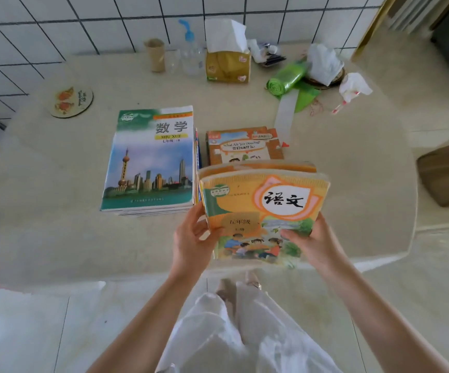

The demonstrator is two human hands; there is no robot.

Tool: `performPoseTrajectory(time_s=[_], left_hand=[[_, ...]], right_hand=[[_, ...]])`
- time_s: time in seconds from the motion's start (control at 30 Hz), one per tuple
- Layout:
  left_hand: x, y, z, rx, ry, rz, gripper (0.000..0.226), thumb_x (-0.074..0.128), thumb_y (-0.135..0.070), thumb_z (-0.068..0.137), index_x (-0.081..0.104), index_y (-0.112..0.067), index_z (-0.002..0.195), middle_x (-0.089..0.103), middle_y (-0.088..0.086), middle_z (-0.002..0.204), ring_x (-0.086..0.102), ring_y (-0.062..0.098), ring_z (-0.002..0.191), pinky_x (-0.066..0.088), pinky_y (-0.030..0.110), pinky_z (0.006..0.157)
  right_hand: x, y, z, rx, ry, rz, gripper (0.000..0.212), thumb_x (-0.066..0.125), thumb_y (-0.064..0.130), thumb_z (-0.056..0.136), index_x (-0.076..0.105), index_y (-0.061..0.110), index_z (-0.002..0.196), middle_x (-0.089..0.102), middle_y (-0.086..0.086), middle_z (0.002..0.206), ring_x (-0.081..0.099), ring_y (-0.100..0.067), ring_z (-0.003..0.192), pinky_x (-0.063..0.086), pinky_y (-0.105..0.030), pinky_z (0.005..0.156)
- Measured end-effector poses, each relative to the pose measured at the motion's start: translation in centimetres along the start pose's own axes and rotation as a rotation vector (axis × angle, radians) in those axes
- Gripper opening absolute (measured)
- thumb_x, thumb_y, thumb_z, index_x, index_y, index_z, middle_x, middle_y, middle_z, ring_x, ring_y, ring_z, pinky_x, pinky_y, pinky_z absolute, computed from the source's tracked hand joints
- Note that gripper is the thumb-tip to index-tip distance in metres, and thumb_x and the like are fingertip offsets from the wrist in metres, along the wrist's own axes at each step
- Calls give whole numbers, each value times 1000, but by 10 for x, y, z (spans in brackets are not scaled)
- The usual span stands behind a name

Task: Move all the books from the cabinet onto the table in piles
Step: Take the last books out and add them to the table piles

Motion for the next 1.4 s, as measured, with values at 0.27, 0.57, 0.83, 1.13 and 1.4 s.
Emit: performPoseTrajectory(time_s=[0.27,0.57,0.83,1.13,1.4], left_hand=[[19,8,-8,24,-37,150,52,73,8,78,55,-34,103,69,-31,95,67,-7,89,54,15,77],[25,7,-1,60,-24,277,57,73,3,78,53,-42,108,64,-38,99,63,-9,94,49,9,80],[24,35,-3,35,13,463,34,79,-6,76,70,-12,109,61,-31,91,64,-7,87,37,-5,74],[25,35,7,-33,-4,415,31,79,-9,76,71,-17,104,62,-25,95,65,1,91,41,-2,74],[34,-3,42,-57,-15,217,47,74,-12,82,54,-22,123,68,-11,107,65,10,99,56,33,85]], right_hand=[[-14,-24,16,-44,13,-242,33,77,-1,76,65,16,101,69,8,94,60,22,81,44,-2,73],[-26,-31,33,-119,116,-356,43,75,2,79,57,12,117,65,-5,112,61,-20,106,47,-20,93],[-25,-49,31,-40,186,-452,37,68,5,86,53,15,118,58,-2,114,58,-22,112,40,-24,92],[-31,-36,34,-3,175,-313,15,72,43,80,63,40,91,72,7,103,67,-10,99,54,-39,92],[-43,15,66,-31,175,-139,20,64,19,86,60,21,106,73,9,98,70,-2,89,56,-21,75]])
Point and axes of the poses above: each hand's wrist, its own z-axis towards the middle knuckle, its own x-axis out of the palm, y = z × x, the point moved 2 cm from there along z, towards the middle knuckle
